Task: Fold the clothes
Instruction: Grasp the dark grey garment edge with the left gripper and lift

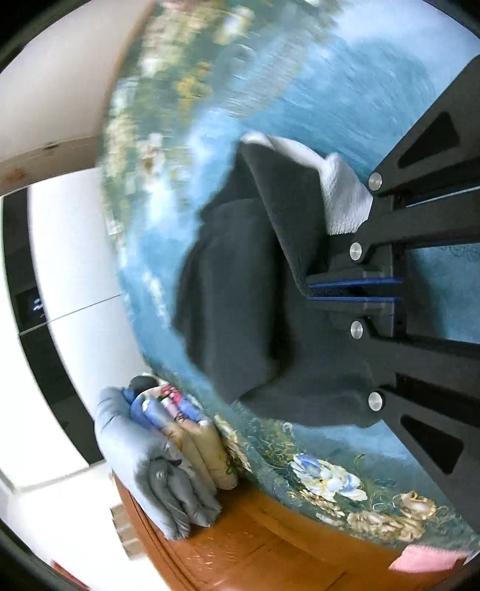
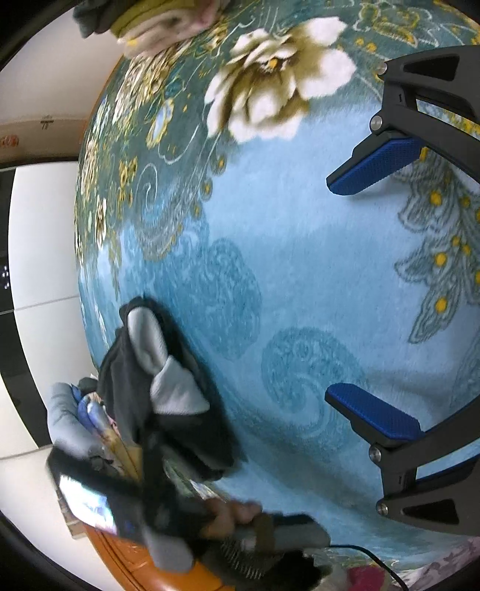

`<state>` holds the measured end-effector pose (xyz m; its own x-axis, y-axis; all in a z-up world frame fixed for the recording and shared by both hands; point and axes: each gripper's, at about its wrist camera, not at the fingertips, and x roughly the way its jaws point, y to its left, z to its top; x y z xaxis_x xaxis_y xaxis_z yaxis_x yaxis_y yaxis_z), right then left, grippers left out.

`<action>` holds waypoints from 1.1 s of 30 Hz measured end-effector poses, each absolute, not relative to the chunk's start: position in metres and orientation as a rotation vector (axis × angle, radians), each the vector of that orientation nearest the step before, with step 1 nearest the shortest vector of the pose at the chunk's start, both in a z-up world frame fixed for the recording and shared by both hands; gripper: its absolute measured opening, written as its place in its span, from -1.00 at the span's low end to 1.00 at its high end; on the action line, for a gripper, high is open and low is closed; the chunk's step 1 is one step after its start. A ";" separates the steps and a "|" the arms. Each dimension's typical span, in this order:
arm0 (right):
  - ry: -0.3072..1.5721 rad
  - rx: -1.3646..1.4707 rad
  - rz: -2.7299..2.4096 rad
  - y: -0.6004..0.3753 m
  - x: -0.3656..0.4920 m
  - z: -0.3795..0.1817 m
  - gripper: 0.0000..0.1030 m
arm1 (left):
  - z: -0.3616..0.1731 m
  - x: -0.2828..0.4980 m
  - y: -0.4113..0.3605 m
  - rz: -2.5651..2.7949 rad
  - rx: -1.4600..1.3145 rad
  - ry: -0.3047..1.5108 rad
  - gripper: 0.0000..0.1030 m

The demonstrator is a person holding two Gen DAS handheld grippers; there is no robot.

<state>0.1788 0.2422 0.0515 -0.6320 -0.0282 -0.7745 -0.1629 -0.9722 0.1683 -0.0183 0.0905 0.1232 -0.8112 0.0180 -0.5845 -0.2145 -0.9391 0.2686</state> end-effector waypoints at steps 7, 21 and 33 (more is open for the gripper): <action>0.362 -1.291 2.756 0.242 0.187 0.059 1.00 | 0.221 0.044 0.058 2.852 -0.552 0.358 -1.00; 0.341 -1.288 2.773 0.238 0.209 0.064 1.00 | 0.138 0.031 0.083 2.650 -0.954 0.567 0.29; 0.398 -1.360 2.745 0.249 0.200 0.041 1.00 | 0.028 0.019 0.152 2.566 -0.856 1.368 0.34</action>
